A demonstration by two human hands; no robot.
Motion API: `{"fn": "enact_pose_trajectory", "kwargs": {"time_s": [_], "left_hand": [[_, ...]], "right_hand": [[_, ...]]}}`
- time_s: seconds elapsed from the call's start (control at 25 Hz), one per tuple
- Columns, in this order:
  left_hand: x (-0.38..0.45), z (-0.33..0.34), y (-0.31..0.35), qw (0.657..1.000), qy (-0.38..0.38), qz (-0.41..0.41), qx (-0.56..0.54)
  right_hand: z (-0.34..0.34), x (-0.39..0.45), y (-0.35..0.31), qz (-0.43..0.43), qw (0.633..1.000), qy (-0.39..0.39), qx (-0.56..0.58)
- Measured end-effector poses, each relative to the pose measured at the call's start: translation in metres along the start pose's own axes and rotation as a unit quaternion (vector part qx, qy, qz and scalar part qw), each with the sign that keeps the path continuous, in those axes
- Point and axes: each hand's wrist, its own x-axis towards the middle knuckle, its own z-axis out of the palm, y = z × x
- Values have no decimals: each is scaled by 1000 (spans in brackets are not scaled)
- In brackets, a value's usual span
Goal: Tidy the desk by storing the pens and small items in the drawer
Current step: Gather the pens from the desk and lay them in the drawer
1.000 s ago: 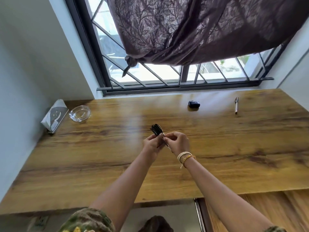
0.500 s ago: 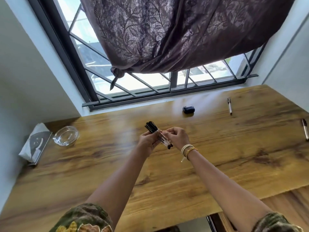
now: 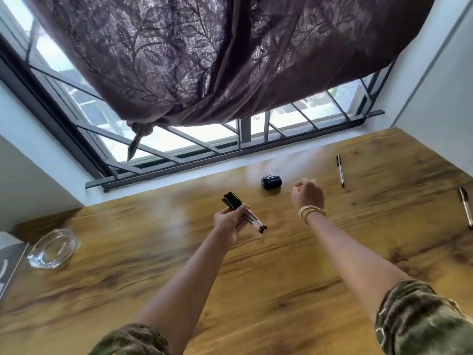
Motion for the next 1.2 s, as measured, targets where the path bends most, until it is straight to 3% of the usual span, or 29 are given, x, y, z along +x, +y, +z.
{"fn": "enact_pose_trajectory", "kwargs": {"time_s": [0.2,0.48,0.6,0.76,0.96,1.2], "left_hand": [[30,23,-2,1000,-1,2,24],[51,37,-8,998,10,1,60],[45,38,-11,999,6,-1,53],[31,33,-15,999,-6,0,52],[8,16,-16,999,-14,11,36],[-31,-14,-20,999,-42,6,8]], "right_hand": [[-7,71,40,81,988,87,-98],[-5,102,73,98,986,67,-116],[-8,95,66,127,989,56,-54],[-7,47,35,181,979,-26,93],[-3,-45,-4,193,934,-105,281],[-3,-119,-31,121,921,-183,323]]}}
